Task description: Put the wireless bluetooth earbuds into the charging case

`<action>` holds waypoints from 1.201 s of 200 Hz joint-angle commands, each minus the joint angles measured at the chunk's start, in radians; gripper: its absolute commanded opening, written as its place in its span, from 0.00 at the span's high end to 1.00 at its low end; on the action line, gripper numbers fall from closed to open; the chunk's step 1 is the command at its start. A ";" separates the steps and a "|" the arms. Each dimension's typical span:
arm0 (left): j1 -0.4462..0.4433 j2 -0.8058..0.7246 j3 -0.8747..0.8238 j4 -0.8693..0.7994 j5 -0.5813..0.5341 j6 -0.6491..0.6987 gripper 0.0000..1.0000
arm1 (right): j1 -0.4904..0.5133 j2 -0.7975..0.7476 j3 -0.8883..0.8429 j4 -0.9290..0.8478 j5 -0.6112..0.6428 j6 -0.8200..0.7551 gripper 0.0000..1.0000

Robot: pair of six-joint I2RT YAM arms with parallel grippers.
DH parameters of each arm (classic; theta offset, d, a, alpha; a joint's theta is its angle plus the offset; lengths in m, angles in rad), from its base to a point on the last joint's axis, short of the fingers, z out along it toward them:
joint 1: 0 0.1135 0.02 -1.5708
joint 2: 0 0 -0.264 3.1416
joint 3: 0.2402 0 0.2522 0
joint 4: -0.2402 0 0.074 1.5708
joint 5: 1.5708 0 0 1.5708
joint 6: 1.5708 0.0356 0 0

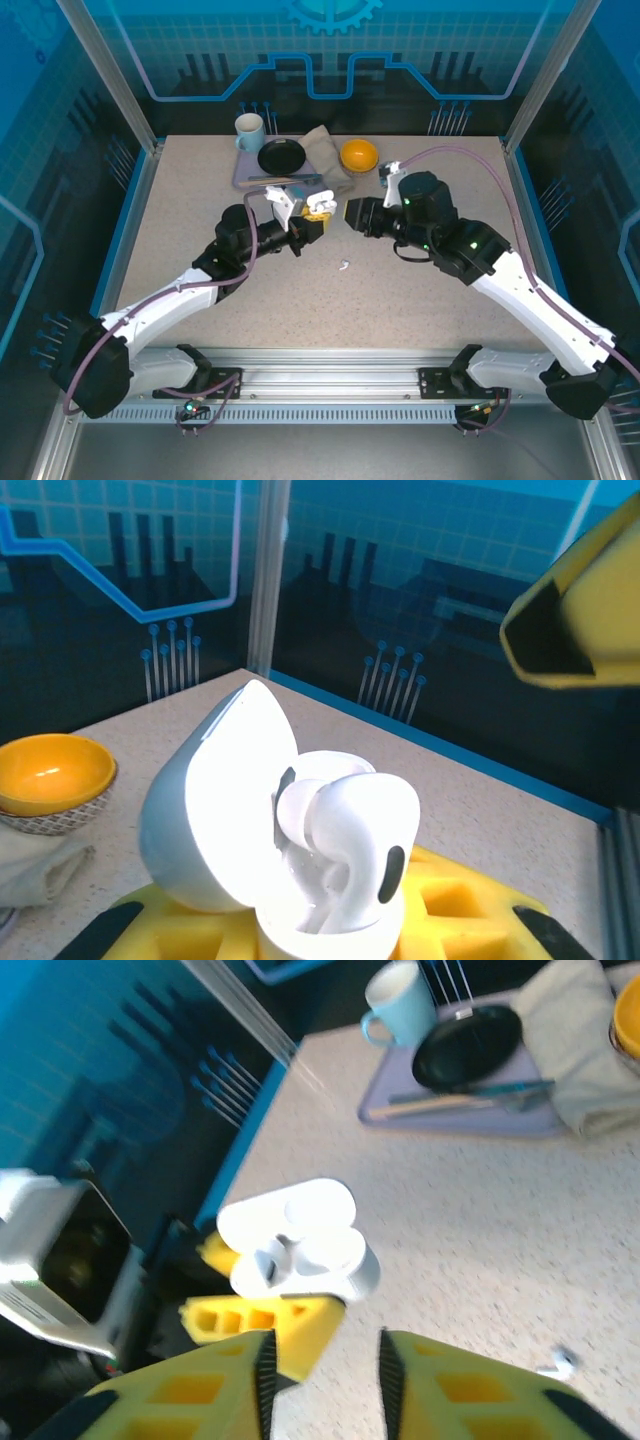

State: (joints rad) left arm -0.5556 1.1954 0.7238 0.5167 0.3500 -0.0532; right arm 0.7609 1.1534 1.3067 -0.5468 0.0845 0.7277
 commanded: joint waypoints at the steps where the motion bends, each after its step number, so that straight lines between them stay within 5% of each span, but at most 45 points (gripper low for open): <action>1: 0.016 -0.023 -0.006 0.031 0.143 -0.010 1.00 | 0.046 0.016 0.009 -0.102 0.040 -0.041 0.74; 60: 0.018 0.001 -0.007 0.023 0.191 -0.014 1.00 | 0.110 0.097 0.079 -0.105 0.048 -0.057 1.00; 240: 0.018 0.015 0.009 0.016 0.215 -0.034 1.00 | 0.153 0.176 0.169 -0.064 0.050 -0.065 1.00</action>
State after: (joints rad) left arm -0.5392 1.2118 0.7216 0.5179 0.5320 -0.0803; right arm 0.8989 1.3182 1.4483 -0.6239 0.1303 0.6788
